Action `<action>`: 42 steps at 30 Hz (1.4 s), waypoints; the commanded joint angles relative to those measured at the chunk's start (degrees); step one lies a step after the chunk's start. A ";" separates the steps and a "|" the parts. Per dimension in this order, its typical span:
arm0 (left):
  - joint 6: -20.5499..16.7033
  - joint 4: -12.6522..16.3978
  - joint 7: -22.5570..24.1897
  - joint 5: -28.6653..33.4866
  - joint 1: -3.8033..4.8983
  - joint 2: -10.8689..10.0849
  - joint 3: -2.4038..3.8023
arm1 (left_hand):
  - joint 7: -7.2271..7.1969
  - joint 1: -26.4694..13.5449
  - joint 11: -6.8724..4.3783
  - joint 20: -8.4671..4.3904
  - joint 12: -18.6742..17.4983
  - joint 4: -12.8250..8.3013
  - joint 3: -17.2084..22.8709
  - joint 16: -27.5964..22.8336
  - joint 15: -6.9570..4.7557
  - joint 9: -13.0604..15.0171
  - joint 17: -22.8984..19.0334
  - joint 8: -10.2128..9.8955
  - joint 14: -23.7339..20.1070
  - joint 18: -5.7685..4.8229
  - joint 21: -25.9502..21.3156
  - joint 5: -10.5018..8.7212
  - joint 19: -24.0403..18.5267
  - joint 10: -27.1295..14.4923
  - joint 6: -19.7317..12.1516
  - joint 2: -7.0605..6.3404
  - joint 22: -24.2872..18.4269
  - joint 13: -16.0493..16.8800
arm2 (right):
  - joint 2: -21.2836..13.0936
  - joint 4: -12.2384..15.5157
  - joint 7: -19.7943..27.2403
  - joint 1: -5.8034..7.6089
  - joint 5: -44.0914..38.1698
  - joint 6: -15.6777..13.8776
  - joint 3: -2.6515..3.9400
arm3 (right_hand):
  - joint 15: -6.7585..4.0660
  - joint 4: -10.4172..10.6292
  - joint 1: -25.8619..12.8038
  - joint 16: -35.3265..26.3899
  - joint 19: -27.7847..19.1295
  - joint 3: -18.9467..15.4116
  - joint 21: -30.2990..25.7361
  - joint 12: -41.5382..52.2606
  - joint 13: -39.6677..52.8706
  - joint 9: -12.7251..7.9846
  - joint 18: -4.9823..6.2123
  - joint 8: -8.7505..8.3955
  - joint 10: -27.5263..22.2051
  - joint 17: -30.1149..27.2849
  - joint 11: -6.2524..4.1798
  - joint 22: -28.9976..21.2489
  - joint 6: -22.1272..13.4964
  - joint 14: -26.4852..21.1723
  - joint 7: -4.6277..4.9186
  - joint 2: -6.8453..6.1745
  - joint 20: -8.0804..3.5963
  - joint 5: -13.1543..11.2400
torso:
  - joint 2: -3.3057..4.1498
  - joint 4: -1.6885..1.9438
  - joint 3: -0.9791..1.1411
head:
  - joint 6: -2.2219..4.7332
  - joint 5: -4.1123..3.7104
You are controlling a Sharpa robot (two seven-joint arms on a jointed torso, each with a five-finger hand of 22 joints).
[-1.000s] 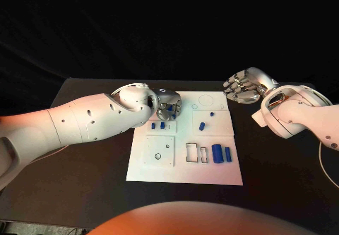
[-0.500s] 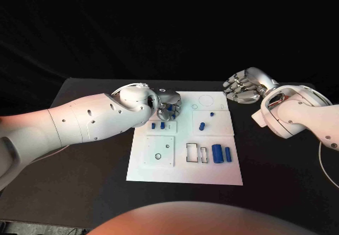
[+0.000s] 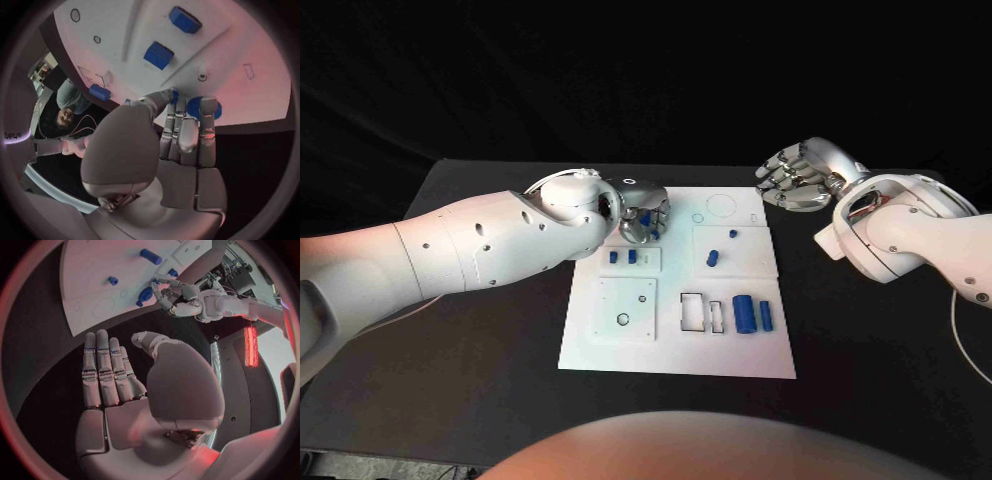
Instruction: Assemble the parts on the task board
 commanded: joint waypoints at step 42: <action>3.06 4.54 -0.88 5.97 0.02 -8.32 1.92 | -0.10 -1.33 0.13 -0.04 -1.38 -0.97 0.02 0.76 -0.10 0.32 0.57 -0.76 1.11 -0.84 1.34 0.13 0.99 1.21 0.04 -0.35 3.82 -0.34 | -0.13 0.03 0.42 -0.03 -0.40 -0.16 0.01 | 0.02 0.20 0.05 -0.34 -0.19 -0.08 -0.14 -0.13 -0.09 -0.10 0.72 0.06 -0.27 -0.03 -0.06 -0.19 -0.32 -0.46 0.14 0.13 0.38 0.21 | 0.01 -0.01 0.04 | 0.01 0.35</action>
